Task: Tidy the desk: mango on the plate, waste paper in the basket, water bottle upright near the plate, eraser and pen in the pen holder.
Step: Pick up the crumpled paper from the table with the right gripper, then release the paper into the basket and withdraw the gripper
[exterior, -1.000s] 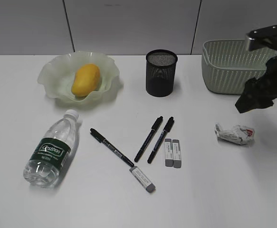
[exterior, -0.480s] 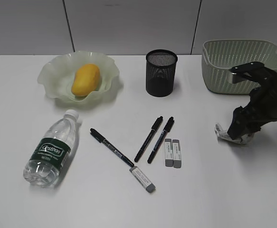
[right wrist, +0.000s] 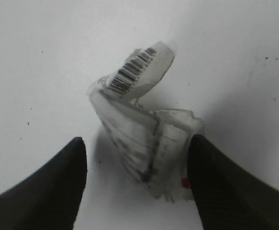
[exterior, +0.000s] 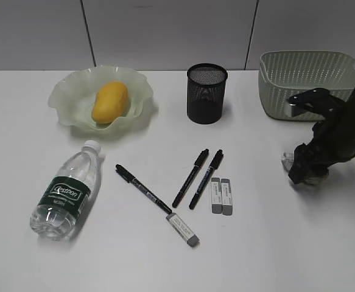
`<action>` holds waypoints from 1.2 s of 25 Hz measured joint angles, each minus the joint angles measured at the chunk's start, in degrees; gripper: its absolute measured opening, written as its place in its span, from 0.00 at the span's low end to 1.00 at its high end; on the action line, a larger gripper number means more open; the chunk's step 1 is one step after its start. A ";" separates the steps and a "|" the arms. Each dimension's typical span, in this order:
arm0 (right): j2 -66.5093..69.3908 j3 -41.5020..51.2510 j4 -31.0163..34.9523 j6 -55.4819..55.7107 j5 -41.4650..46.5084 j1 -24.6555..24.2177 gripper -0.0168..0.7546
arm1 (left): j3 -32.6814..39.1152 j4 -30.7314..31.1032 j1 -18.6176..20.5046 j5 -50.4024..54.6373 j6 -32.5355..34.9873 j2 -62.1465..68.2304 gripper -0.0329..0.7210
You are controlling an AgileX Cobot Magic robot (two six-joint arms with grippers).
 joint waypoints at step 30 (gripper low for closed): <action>0.91 -14.54 11.00 4.52 -25.72 -0.54 0.47 | 0.00 0.23 0.00 0.00 0.00 0.00 0.62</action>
